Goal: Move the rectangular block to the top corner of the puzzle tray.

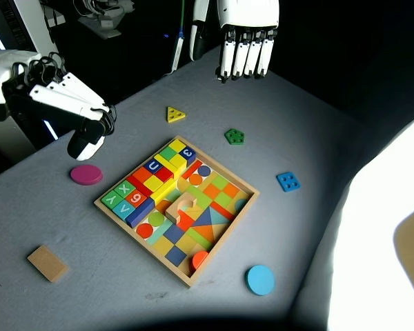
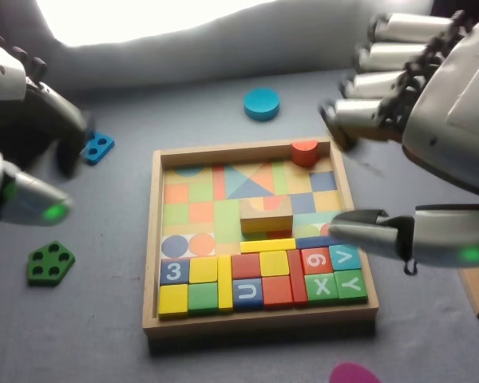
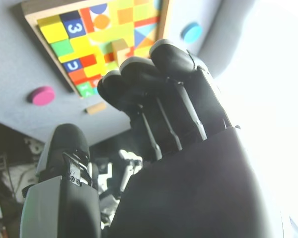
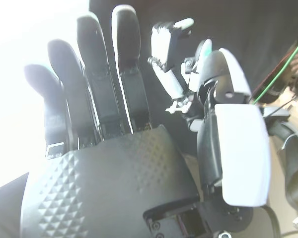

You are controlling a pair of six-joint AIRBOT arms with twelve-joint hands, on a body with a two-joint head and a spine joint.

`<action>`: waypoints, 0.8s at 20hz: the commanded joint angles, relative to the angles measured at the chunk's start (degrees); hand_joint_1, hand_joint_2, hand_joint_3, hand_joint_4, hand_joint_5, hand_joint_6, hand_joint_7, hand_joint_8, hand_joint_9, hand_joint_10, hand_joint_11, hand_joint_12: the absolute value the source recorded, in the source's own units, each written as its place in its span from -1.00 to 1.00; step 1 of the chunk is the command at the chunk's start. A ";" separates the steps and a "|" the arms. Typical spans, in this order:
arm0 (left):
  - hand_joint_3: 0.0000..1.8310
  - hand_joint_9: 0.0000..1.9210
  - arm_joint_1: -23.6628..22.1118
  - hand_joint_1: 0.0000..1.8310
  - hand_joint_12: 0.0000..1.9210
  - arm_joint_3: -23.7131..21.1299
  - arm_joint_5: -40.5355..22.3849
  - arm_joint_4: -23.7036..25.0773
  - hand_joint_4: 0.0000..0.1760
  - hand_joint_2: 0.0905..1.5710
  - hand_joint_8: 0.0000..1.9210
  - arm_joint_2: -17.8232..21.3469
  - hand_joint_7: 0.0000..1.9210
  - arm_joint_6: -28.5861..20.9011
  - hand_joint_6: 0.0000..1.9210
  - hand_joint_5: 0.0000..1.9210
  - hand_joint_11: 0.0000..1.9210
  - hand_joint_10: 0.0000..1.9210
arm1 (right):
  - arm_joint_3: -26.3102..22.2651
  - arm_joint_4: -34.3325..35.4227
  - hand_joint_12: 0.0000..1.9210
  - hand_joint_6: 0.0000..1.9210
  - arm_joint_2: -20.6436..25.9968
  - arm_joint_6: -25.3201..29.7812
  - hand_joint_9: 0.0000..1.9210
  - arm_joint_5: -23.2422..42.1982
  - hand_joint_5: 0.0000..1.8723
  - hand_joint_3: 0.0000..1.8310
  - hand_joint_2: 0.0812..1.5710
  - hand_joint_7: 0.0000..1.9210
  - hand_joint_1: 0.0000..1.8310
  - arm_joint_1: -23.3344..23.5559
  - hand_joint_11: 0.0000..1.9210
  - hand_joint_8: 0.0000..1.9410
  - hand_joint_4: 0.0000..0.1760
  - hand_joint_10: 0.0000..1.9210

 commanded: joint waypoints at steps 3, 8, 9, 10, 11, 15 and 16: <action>-0.99 -0.57 -0.49 -0.93 -0.08 -0.10 4.97 0.55 -0.53 0.57 -1.00 0.09 -0.65 0.07 -1.00 -0.72 -0.91 -1.00 | -0.52 1.52 -0.86 -0.90 0.20 -1.06 -0.92 8.69 -0.80 -0.99 0.48 -0.78 -0.92 0.00 -1.00 -1.00 -1.00 -0.92; -1.00 -0.58 -0.49 -0.87 -0.07 -0.13 4.97 0.55 -0.50 0.56 -1.00 0.09 -0.64 0.07 -1.00 -0.71 -0.92 -1.00 | -0.58 5.60 -0.94 -0.95 -0.12 -8.09 -0.92 8.03 -0.78 -1.00 0.49 -0.79 -0.93 -0.68 -1.00 -1.00 -1.00 -0.95; -1.00 -0.56 -0.49 -0.87 -0.06 -0.11 4.97 0.55 -0.50 0.55 -0.99 0.09 -0.63 0.07 -0.99 -0.70 -0.89 -0.99 | -0.61 10.21 -0.99 -0.96 -0.48 -12.07 -0.93 8.60 -0.78 -1.00 0.49 -0.80 -0.94 -0.67 -1.00 -1.00 -1.00 -0.96; -1.00 -0.57 -0.49 -0.89 -0.06 -0.11 4.97 0.55 -0.49 0.56 -1.00 0.09 -0.63 0.07 -1.00 -0.71 -0.90 -1.00 | -0.58 13.03 -1.00 -0.96 -0.89 -14.62 -0.94 9.24 -0.78 -1.00 0.49 -0.81 -0.93 -0.85 -1.00 -1.00 -1.00 -0.96; -1.00 -0.57 -0.49 -0.90 -0.06 -0.11 4.97 0.55 -0.50 0.57 -1.00 0.09 -0.62 0.07 -1.00 -0.71 -0.90 -1.00 | -0.57 14.52 -1.00 -0.97 -1.59 -16.45 -0.94 10.33 -0.79 -1.00 0.47 -0.82 -0.91 -1.51 -1.00 -1.00 -1.00 -0.97; -1.00 -0.56 -0.29 -0.90 -0.07 -0.12 4.97 0.55 -0.49 0.56 -0.99 0.19 -0.62 0.07 -0.99 -0.69 -0.89 -1.00 | 1.51 16.86 -0.98 -0.88 -8.04 -23.66 -0.93 18.98 -0.55 -1.00 0.44 -0.78 -0.91 -6.44 -0.97 -0.98 -1.00 -0.97; -1.00 -0.57 -0.29 -0.91 -0.07 -0.22 4.97 0.55 -0.50 0.56 -1.00 0.19 -0.63 0.07 -1.00 -0.70 -0.91 -1.00 | 3.62 17.90 -0.85 -0.90 -11.17 -23.59 -0.93 21.00 -0.41 -1.00 0.44 -0.74 -0.94 -7.52 -1.00 -1.00 -1.00 -0.98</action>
